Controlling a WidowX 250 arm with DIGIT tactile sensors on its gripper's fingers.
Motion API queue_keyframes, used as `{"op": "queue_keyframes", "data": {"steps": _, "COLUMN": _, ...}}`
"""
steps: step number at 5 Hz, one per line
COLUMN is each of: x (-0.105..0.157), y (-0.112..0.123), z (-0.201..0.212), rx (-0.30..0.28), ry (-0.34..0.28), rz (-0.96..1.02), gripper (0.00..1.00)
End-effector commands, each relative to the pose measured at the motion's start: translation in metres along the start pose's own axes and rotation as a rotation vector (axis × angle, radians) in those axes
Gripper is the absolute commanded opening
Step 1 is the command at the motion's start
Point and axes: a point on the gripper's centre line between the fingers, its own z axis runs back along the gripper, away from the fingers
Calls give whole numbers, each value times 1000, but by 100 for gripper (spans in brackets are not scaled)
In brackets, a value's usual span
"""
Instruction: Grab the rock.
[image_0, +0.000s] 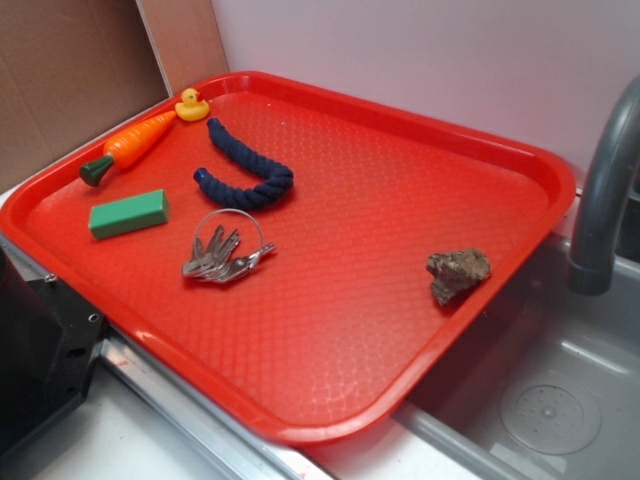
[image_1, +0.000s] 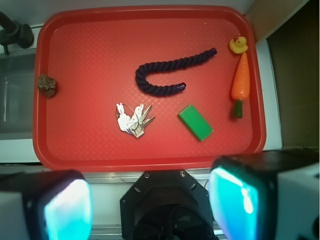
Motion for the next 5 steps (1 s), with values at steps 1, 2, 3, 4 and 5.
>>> {"op": "queue_keyframes", "data": {"steps": 1, "x": 0, "y": 0, "z": 0, "rx": 0, "ry": 0, "rz": 0, "gripper": 100}}
{"op": "queue_keyframes", "data": {"steps": 2, "x": 34, "y": -46, "z": -36, "rx": -28, "ry": -65, "rz": -250, "gripper": 100}}
{"op": "queue_keyframes", "data": {"steps": 3, "x": 61, "y": -96, "z": -75, "rx": -41, "ry": -81, "rz": -502, "gripper": 100}}
{"op": "queue_keyframes", "data": {"steps": 4, "x": 63, "y": -116, "z": -116, "rx": -101, "ry": -56, "rz": -745, "gripper": 100}}
{"op": "queue_keyframes", "data": {"steps": 5, "x": 65, "y": -128, "z": -151, "rx": -75, "ry": 58, "rz": -1001, "gripper": 100}}
